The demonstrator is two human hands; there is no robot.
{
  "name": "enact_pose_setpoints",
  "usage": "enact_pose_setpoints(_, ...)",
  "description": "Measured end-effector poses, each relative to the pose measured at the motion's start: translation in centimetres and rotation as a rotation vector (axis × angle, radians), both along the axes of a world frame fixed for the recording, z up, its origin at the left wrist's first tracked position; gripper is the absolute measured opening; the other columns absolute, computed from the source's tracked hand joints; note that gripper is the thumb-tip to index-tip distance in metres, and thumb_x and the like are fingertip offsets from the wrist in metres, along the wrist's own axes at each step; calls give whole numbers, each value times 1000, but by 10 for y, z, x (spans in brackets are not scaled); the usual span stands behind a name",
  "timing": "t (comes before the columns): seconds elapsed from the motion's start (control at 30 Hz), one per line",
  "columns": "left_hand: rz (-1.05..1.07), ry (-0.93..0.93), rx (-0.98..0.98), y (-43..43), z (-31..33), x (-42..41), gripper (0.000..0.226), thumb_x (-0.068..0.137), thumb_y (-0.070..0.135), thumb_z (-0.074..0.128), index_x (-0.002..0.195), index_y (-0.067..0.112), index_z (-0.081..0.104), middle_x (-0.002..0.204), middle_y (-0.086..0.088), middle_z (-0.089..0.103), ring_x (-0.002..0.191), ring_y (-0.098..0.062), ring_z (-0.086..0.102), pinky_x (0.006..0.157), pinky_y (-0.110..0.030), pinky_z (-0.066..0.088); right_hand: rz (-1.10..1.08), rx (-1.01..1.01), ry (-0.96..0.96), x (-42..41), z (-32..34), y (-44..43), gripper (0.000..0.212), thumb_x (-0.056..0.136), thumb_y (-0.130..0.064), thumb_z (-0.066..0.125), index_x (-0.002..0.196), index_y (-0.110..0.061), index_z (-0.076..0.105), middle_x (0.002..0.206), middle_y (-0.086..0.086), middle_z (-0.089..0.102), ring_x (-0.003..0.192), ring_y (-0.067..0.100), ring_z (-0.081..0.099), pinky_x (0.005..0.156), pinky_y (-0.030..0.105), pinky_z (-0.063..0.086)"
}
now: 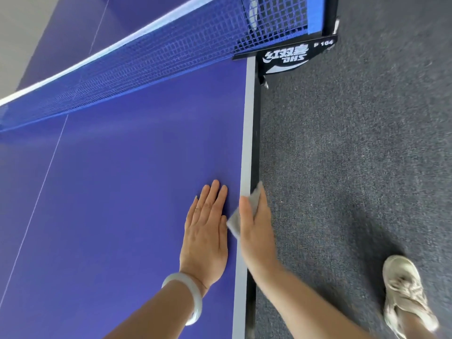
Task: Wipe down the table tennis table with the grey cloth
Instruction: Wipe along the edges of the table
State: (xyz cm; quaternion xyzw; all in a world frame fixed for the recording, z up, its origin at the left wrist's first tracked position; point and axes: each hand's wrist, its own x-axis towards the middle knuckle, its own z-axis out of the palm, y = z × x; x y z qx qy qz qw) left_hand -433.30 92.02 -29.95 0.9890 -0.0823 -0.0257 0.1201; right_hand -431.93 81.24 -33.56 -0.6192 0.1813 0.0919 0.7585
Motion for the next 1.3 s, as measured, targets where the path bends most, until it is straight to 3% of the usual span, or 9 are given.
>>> enact_pose_setpoints(0.13,-4,-1,8,2,-1,1,54,103,18,25,156,21,23,165,8,15,152,-12,9,122,-34,10,18,-14,18,-2,-1,3,82,89,-67,32,156,-20,21,151,0,40,137,8,40,111,23,32)
enact_pose_setpoints(0.23,-9,4,11,1,-1,1,53,103,20,25,156,20,23,165,7,17,152,-12,11,122,-36,13,36,-53,71,60,-9,-5,66,99,-54,37,150,-12,29,145,11,44,129,23,46,110,28,33)
enact_pose_setpoints(0.43,9,26,25,-2,3,0,53,103,21,24,156,21,22,164,6,17,152,-12,11,122,-39,14,22,-76,9,78,-5,-10,61,103,-42,42,156,-16,24,152,11,37,131,24,42,98,24,31)
enact_pose_setpoints(0.6,20,29,21,0,0,0,55,102,14,32,156,20,25,165,7,17,153,-12,10,122,-38,13,55,-18,1,-16,-2,-1,77,96,-57,41,159,-22,14,156,-8,27,137,-9,25,111,10,20)
enact_pose_setpoints(0.67,13,29,24,0,0,0,55,102,14,31,156,19,26,165,6,18,152,-13,11,122,-39,14,67,-26,37,3,-4,-2,75,97,-54,43,157,-18,19,152,-2,33,134,-2,32,106,7,23)
enact_pose_setpoints(0.8,24,18,36,-2,2,1,52,103,23,24,156,21,24,164,6,19,152,-11,11,123,-37,13,38,-100,113,90,-6,-9,64,100,-50,42,146,-7,34,138,18,51,120,29,55,98,38,45)
enact_pose_setpoints(1.0,34,4,67,-6,5,1,53,101,25,27,152,15,36,160,1,30,149,-16,22,119,-36,20,127,-104,100,105,-7,-17,69,100,-53,41,151,-10,26,142,18,46,118,32,55,86,34,44)
enact_pose_setpoints(1.17,38,-105,-100,-4,16,46,35,99,18,36,120,10,62,125,-1,58,110,-22,51,99,-35,41,146,-101,105,106,-5,-20,70,100,-53,41,154,-13,21,143,20,44,121,35,52,102,45,44)
enact_pose_setpoints(1.3,81,-74,-87,-19,10,118,39,103,12,42,141,10,50,148,-3,46,136,-20,40,116,-37,30,137,-107,100,103,-4,-21,74,101,-51,41,158,-16,13,152,16,35,134,29,42,106,32,33)
